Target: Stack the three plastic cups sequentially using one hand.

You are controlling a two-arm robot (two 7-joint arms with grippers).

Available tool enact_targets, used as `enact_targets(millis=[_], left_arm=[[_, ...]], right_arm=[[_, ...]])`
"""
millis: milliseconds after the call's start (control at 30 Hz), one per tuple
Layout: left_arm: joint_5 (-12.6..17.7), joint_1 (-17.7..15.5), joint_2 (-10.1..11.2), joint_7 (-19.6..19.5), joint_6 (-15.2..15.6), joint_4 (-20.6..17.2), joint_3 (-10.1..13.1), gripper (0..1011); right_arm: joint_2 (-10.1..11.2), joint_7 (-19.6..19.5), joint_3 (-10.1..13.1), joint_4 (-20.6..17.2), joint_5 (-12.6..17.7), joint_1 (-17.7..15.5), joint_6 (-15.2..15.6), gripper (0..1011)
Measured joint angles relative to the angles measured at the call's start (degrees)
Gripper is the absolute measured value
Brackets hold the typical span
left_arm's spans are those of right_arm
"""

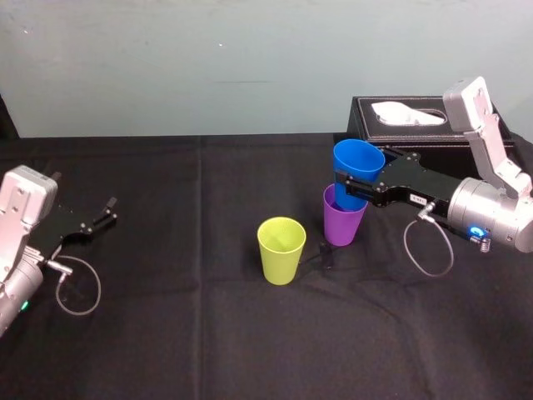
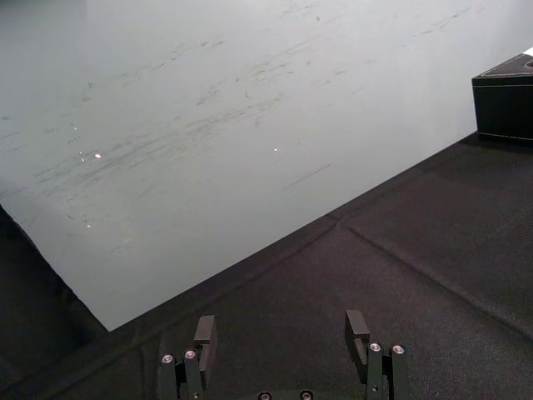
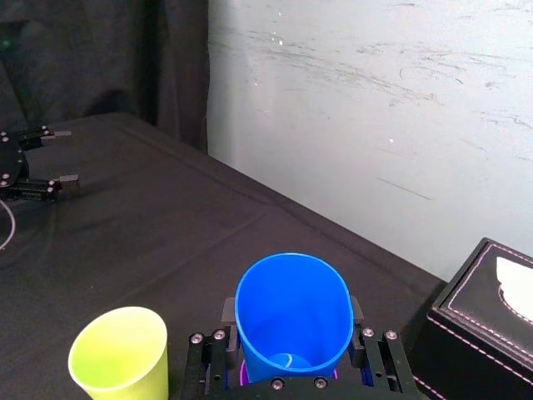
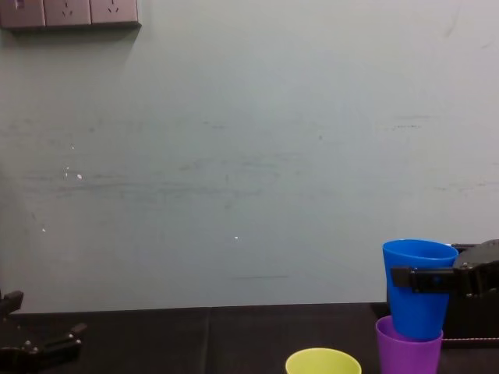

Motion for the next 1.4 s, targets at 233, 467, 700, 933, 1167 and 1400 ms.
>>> enact_targets(millis=[233, 467, 700, 933, 1167, 1400], left_arm=[[0.0, 0.0, 0.0, 0.0, 0.0, 0.0, 0.0, 1010], [0.0, 0.0, 0.0, 0.0, 0.0, 0.0, 0.0, 1010], [0.0, 0.0, 0.0, 0.0, 0.0, 0.0, 0.0, 1010], [0.0, 0.0, 0.0, 0.0, 0.0, 0.0, 0.0, 1010], [0.0, 0.0, 0.0, 0.0, 0.0, 0.0, 0.0, 1010], [0.0, 0.0, 0.0, 0.0, 0.0, 0.0, 0.0, 1010]], right_arm=[[-0.39, 0.13, -0.03, 0.8, -0.2, 0.22, -0.51, 724], [-0.95, 0.37, -0.19, 1.8, -0.47, 0.5, -1.09, 724], [-1.41, 0.54, -0.48, 2.84, -0.96, 0.84, -1.49, 724], [-1.86, 0.64, -0.79, 3.92, -1.65, 1.17, -1.93, 724], [-2.26, 0.88, -1.08, 4.86, -2.38, 1.35, -2.46, 724], [-2.56, 0.96, -1.16, 5.27, -2.93, 1.35, -2.68, 724]])
